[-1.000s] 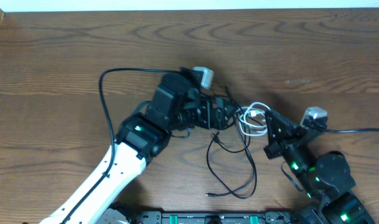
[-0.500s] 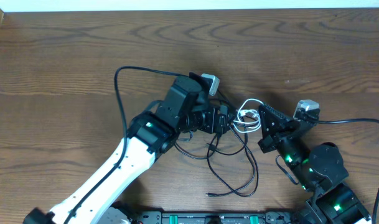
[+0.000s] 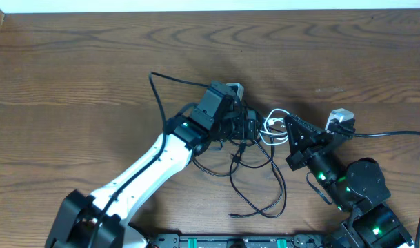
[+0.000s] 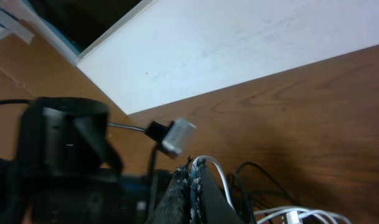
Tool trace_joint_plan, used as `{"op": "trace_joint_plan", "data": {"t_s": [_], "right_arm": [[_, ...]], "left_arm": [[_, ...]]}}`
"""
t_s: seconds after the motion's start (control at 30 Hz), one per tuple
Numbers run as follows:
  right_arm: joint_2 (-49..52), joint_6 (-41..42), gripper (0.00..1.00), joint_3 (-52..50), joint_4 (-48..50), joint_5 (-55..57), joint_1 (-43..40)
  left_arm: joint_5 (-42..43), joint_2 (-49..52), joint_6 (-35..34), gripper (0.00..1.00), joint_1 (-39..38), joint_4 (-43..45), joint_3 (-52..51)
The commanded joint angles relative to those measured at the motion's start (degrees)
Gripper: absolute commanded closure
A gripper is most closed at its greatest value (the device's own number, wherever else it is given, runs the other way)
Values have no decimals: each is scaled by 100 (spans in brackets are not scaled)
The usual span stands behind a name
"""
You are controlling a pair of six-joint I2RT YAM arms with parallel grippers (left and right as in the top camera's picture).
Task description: Untangle cables
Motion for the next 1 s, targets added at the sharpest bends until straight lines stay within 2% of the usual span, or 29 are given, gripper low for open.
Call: {"op": "trace_joint_plan", "data": {"t_s": [0.0,0.03,0.1,0.23,0.37,0.5,0.63,0.67,0.77,0.97], "right_arm": [[-35,33,99,179,17,-111,-22],[-35,33,99,179,17,-114,-22],[-35,31,99,179,17,-116,-24],[-35,-35,99,179,9,-118,-24],[-35,-334,99,179,-116,-28,-24],[-35,-404,99,179,-828,977,-24],[-35,-356,99,179,-1878,2457,-24],[-35,-184,99,179,-2345,3069,-24],[-35,348,99,179,-3174,3956,-50],[-35,1604,99,179,-4406,4256,-424]], "left_arm": [[-74,251,-817,30,2,116,61],[-81,319,-953,42,2,116,61],[-79,446,-1167,58,2,114,61],[-105,632,-1211,92,11,116,61],[-662,647,-1209,92,20,33,61],[-942,647,-1174,93,20,13,61],[-1027,647,-1145,92,20,-55,61],[-1091,647,-1145,92,20,-120,61],[-1091,647,-1145,92,20,-229,61],[-1235,643,-1121,92,195,-341,61]]}}
